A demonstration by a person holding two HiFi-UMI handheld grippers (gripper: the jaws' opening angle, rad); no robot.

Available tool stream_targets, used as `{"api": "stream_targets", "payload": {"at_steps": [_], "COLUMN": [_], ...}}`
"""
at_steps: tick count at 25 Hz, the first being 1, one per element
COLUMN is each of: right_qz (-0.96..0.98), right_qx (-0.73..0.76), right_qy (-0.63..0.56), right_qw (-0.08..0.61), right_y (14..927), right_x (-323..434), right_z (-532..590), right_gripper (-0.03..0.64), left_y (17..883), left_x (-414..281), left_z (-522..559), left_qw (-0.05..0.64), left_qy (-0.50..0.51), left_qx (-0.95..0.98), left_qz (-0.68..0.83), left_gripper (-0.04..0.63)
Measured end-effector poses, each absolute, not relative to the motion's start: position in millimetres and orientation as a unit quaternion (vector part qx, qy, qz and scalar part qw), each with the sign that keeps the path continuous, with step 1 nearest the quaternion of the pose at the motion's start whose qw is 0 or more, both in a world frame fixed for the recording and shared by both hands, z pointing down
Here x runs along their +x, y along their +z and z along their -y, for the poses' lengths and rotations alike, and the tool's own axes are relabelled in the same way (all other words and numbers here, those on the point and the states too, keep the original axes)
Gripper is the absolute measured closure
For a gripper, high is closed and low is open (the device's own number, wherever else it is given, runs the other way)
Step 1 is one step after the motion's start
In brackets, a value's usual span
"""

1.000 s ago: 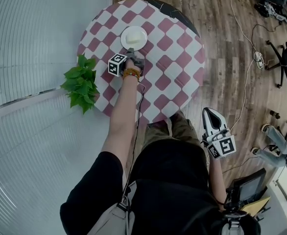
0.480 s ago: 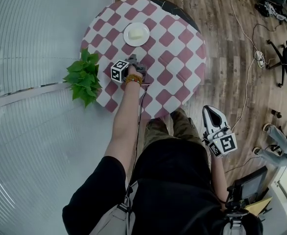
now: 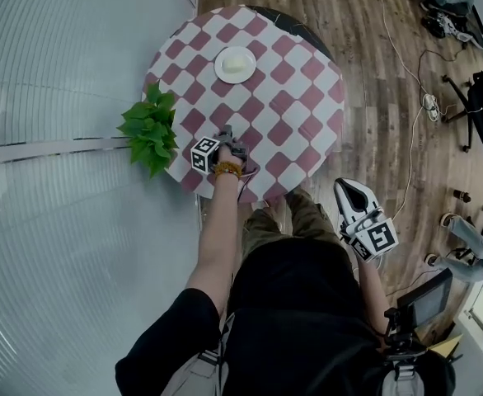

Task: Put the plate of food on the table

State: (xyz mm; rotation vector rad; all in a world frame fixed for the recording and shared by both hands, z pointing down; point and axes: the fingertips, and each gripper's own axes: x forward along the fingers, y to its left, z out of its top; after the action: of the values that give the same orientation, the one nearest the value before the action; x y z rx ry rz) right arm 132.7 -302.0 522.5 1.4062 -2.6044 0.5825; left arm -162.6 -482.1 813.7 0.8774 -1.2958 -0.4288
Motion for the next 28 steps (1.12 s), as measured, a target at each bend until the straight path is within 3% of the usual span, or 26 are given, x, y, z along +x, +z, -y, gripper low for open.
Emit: {"api": "stream_targets", "payload": {"at_steps": [8, 12, 19, 23, 28], "right_qz": [0.881, 0.892, 0.906, 0.916, 0.929], "right_qx": [0.430, 0.407, 0.385, 0.366, 0.345], "right_qy": [0.181, 0.184, 0.157, 0.142, 0.113], "right_qw": [0.073, 0.073, 0.082, 0.078, 0.070], "right_y": [515, 505, 486, 472, 460], "right_x": [102, 81, 54, 24, -25], "right_z": [290, 284, 273, 260, 240], "right_gripper": [0.604, 0.604, 0.604, 0.604, 0.604], "left_y": [816, 806, 767, 734, 658], "left_x": [-190, -243, -280, -289, -280], "left_z": [379, 316, 241, 207, 207], "left_qw": [0.697, 0.672, 0.625, 0.559, 0.375], "left_qy": [-0.200, -0.202, -0.030, 0.075, 0.126], "left_qx": [0.363, 0.361, 0.485, 0.584, 0.752], "left_qz": [0.585, 0.615, 0.611, 0.584, 0.527], "left_gripper": [0.520, 0.520, 0.520, 0.520, 0.522]}}
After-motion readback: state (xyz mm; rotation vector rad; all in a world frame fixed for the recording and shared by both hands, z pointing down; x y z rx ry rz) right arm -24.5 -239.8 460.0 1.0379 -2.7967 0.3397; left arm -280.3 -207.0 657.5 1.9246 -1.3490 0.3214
